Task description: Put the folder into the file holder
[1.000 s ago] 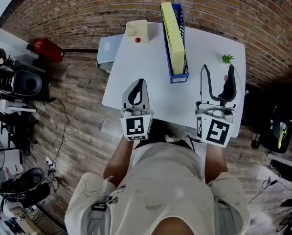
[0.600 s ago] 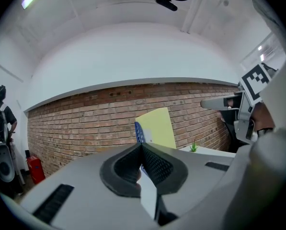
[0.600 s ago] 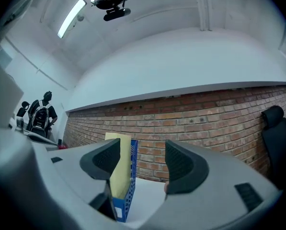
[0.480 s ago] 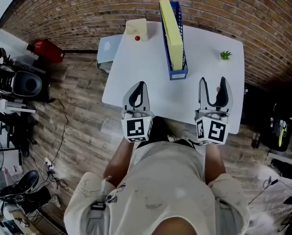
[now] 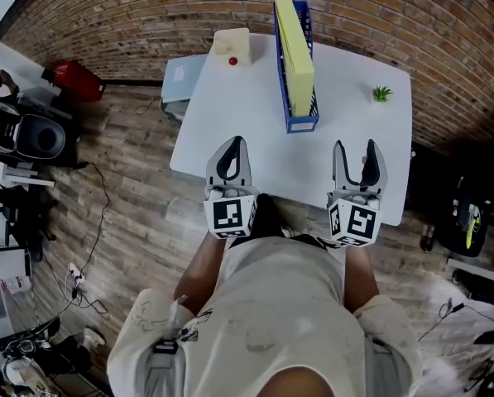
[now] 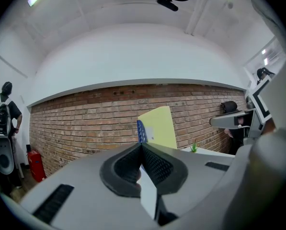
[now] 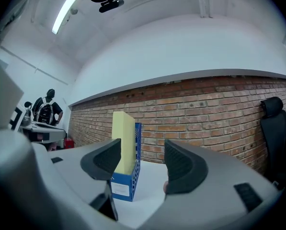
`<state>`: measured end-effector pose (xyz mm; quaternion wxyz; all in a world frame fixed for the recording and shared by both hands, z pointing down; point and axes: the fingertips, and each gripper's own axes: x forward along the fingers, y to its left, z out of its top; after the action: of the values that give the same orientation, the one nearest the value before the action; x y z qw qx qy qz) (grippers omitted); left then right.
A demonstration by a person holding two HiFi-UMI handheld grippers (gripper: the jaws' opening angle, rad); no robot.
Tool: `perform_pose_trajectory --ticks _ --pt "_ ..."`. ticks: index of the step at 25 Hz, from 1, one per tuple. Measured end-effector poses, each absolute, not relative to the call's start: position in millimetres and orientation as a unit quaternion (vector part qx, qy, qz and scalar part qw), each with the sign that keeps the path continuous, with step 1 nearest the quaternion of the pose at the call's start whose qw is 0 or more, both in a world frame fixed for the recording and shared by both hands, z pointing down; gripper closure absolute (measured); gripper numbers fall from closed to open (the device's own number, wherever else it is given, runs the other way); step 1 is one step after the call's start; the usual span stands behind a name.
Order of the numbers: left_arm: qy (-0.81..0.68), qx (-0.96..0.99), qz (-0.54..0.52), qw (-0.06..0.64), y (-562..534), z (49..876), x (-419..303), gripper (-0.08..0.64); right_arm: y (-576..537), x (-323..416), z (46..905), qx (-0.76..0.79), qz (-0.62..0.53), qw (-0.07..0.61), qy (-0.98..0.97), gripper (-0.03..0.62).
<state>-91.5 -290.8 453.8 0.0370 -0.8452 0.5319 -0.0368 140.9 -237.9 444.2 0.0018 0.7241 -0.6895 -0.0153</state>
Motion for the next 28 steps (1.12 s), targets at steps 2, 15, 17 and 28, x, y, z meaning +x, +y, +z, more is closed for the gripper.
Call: perform_pose_trajectory --ticks 2,15,17,28 --pt "0.533 -0.844 -0.036 0.038 -291.6 452.6 -93.4 0.552 -238.8 139.1 444.3 0.722 -0.02 0.006 -0.692 0.295" --pt "0.534 -0.844 -0.036 0.04 -293.0 450.0 -93.3 0.552 -242.8 134.6 448.8 0.729 -0.022 0.03 -0.684 0.406" --pt "0.534 -0.844 -0.036 0.042 -293.5 449.0 -93.0 0.552 -244.7 137.6 450.3 0.739 -0.023 0.042 -0.672 0.464" --pt "0.539 -0.84 -0.04 0.041 -289.2 450.6 -97.4 0.552 -247.6 134.7 457.0 0.736 -0.009 0.059 -0.674 0.565"
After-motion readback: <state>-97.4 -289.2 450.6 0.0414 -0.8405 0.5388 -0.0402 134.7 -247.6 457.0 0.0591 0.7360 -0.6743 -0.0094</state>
